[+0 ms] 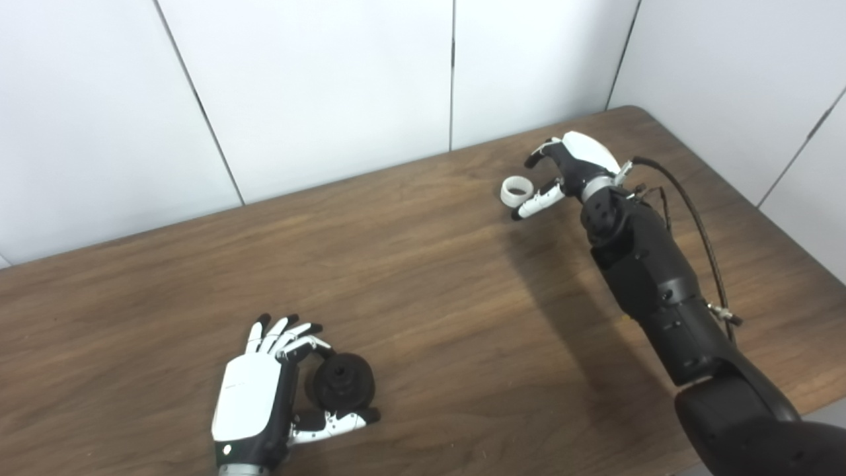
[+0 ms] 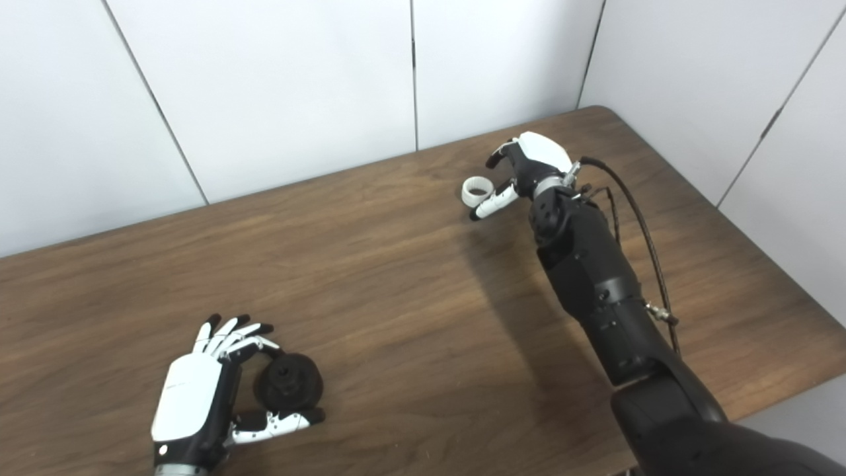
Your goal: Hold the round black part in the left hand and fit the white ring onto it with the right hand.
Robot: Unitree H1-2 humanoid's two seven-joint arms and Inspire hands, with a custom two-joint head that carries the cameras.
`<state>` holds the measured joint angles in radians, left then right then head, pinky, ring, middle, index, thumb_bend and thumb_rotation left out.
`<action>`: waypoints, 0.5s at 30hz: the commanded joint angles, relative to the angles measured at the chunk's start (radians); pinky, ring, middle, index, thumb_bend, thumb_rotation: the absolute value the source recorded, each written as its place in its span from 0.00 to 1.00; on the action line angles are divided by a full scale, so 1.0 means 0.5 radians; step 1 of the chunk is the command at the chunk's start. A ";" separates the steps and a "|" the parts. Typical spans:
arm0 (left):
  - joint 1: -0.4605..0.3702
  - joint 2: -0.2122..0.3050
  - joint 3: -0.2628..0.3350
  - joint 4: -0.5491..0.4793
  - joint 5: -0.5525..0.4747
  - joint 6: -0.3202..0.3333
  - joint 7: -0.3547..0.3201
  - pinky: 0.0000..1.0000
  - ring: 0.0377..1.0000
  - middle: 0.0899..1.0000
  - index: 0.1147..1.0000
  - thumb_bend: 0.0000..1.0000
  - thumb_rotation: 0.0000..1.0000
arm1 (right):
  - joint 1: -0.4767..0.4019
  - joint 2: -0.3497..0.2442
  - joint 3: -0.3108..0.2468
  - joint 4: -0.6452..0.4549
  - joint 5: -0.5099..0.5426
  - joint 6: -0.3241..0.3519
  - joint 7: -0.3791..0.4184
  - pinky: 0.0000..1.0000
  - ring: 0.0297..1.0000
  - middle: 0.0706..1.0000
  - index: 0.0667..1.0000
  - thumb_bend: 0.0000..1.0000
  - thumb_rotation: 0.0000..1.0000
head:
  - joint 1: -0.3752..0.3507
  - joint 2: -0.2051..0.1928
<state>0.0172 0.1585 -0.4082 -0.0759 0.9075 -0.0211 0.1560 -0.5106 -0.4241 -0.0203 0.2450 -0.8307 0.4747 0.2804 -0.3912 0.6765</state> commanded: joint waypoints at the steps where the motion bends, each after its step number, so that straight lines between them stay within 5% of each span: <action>1: 0.179 0.095 0.011 0.189 0.002 -0.036 0.074 1.00 0.90 0.77 0.42 0.52 0.05 | -0.129 -0.002 -0.011 -0.008 0.004 -0.010 -0.061 1.00 1.00 0.95 0.72 0.83 0.25 | 0.000 0.001; 15: 0.206 0.080 0.014 0.187 0.010 -0.055 0.087 1.00 0.89 0.77 0.42 0.52 0.05 | -0.179 0.008 0.002 0.127 0.046 -0.010 -0.140 1.00 0.99 0.93 0.70 0.83 0.25 | 0.033 0.005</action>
<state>0.0215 0.1574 -0.4026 -0.0760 0.9073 -0.0452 0.1725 -0.5432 -0.4008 -0.0095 0.3245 -0.8131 0.4747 0.2423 -0.3743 0.6780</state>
